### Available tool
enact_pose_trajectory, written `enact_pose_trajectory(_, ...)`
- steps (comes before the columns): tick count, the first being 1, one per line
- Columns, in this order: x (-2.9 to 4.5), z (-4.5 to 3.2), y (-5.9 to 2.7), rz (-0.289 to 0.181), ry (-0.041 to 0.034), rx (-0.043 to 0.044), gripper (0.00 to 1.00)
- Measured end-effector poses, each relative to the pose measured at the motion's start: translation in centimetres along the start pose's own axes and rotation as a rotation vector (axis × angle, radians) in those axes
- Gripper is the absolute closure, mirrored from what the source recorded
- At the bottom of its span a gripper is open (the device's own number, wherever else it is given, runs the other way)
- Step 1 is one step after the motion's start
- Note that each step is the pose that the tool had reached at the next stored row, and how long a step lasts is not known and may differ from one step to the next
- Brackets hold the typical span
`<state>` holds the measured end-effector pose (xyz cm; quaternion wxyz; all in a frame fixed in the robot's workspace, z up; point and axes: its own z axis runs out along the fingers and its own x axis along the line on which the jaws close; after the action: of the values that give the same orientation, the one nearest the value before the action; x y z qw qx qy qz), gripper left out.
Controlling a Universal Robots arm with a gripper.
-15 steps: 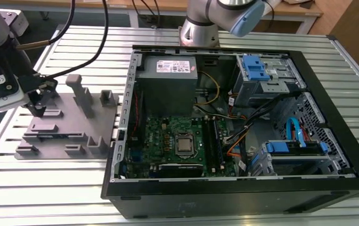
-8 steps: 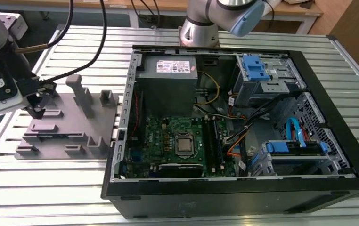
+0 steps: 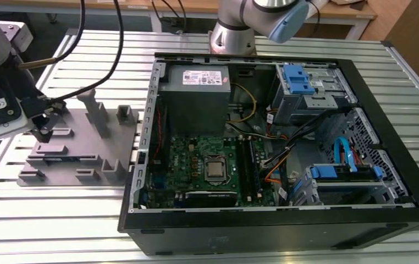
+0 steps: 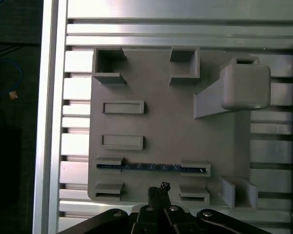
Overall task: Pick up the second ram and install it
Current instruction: 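Reach for the second ram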
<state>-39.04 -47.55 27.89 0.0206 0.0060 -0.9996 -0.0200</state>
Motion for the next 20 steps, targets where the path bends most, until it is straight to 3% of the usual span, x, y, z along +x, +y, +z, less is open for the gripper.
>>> enact_pose_trajectory(14, 0.74, 2.3, -0.25, 0.0, 0.0, 0.0, 0.89)
enact_pose_trajectory(20, 0.71, 3.37, -0.31, -0.005, 0.0003, 0.0003, 0.89)
